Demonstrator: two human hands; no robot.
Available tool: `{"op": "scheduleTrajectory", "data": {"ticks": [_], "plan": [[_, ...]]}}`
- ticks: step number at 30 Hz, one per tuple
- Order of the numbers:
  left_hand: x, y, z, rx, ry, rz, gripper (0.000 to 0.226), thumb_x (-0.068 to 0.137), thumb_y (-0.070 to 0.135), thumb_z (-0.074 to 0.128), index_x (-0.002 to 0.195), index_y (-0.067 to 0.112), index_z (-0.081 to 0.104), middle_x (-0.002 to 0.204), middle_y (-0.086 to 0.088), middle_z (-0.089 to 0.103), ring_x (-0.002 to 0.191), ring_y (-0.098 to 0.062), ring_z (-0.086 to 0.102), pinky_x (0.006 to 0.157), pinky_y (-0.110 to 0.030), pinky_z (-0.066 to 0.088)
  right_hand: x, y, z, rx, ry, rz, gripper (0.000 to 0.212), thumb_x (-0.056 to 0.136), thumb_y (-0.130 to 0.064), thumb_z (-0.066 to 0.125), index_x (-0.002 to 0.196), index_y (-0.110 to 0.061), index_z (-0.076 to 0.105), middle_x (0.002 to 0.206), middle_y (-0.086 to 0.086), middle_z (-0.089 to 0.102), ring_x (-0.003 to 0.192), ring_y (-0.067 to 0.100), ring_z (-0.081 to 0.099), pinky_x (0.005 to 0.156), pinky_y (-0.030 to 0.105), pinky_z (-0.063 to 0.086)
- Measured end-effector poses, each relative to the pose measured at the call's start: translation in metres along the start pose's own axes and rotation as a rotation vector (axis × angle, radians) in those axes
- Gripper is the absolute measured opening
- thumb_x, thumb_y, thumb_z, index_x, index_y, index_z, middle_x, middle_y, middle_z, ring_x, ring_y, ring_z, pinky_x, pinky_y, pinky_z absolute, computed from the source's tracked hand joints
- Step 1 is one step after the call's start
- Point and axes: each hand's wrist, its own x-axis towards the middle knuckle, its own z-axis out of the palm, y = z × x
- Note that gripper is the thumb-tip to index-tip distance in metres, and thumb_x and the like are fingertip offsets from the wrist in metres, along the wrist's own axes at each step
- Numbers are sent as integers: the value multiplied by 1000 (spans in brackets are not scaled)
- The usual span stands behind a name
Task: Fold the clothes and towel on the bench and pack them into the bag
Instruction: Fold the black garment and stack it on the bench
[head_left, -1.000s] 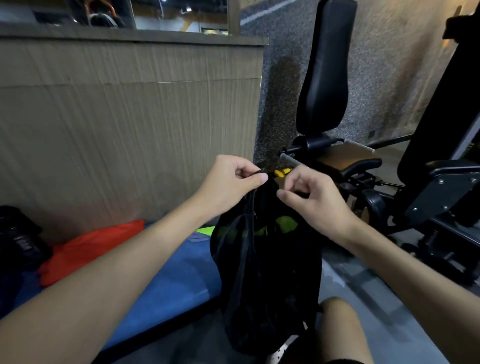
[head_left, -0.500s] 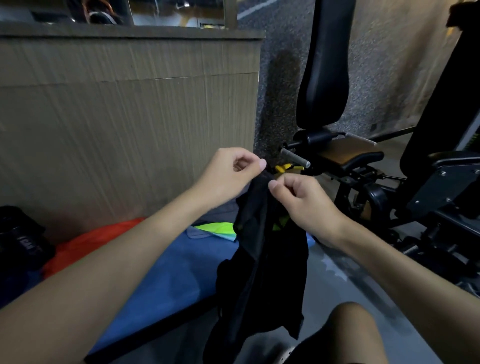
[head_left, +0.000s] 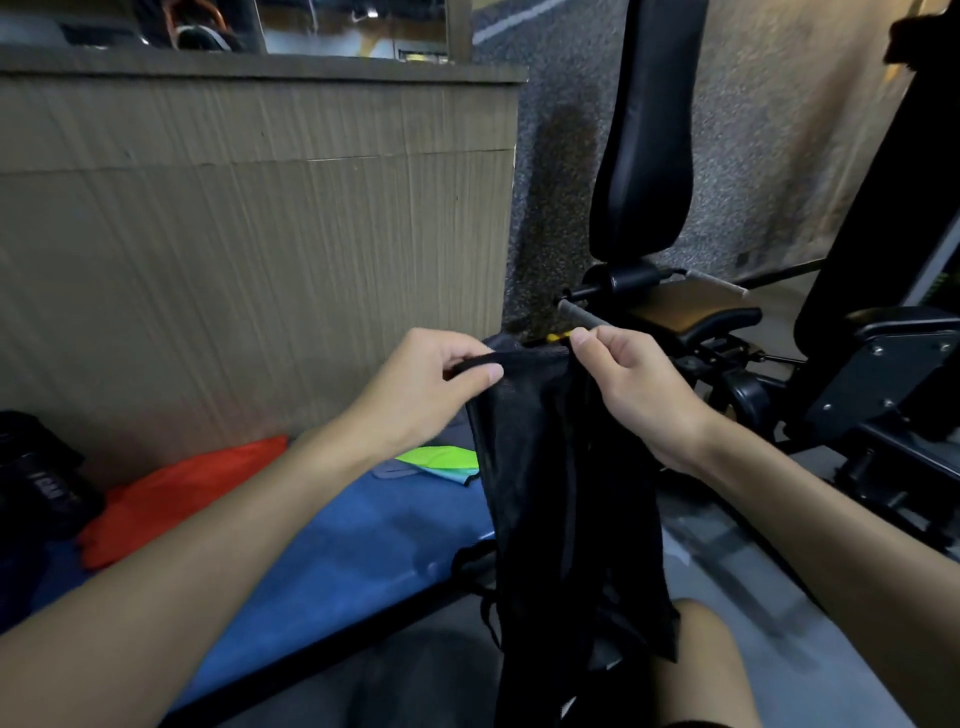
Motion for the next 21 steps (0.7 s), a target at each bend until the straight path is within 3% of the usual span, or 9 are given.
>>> {"op": "scheduleTrajectory", "data": {"ticks": [2,5,7,9,12,15,17,19,21], "plan": [[2,3,-5,4,-16,31,13,92,5,66,91,17,71,89,-6,75,78,-8,62,80,-38,53,0,-1,-2,-80,-7,-11,41,103,-32,46,65,-19,36,59,-5,30,54,6,29,51,28,25],[3,5,-6,-2,-47,80,5,91,20,65,93,22,61,81,2,67,74,-12,57,73,-37,48,0,-2,-2,-107,44,-29,44,103,-31,47,63,-20,34,55,-13,29,48,1,26,47,22,23],[2,7,-5,-56,-90,74,20,88,28,68,103,22,56,85,-2,68,77,-18,61,76,-39,50,0,-2,-2,-91,61,-29,44,103,-31,47,62,-20,34,56,-13,28,49,1,27,48,22,24],[1,10,-2,-52,-133,55,34,84,19,78,111,20,57,90,-9,70,80,-18,65,80,-31,52,0,-3,0,-81,57,-24,44,103,-31,47,63,-20,34,57,-12,29,51,1,27,51,24,25],[2,13,3,13,-97,74,25,81,3,78,99,17,67,82,0,68,72,-1,60,73,-15,49,0,-2,1,-83,49,-12,43,103,-32,48,63,-19,35,56,-12,29,51,2,27,51,26,24],[4,15,0,60,-25,85,19,87,3,72,85,22,70,82,1,72,73,-3,62,76,-26,52,-2,-1,-2,-69,40,-4,43,102,-33,49,63,-19,38,53,-16,30,50,1,28,49,23,26],[6,16,-3,83,3,91,24,91,1,65,87,25,64,85,-1,72,78,-8,66,79,-28,53,-1,-1,-3,-44,34,-2,42,102,-31,50,63,-19,39,53,-17,32,50,0,29,50,21,27],[4,21,-3,21,-59,88,30,94,-3,55,95,27,55,91,-7,71,87,-14,67,82,-30,53,0,-2,-1,0,39,-9,42,101,-30,51,62,-20,40,54,-16,32,52,-1,29,50,22,27],[3,27,0,21,-141,133,35,91,-4,46,96,29,54,91,1,68,84,-13,62,76,-27,49,1,-3,1,52,43,-20,42,101,-29,51,62,-21,40,56,-15,31,53,0,28,50,21,25]]}}
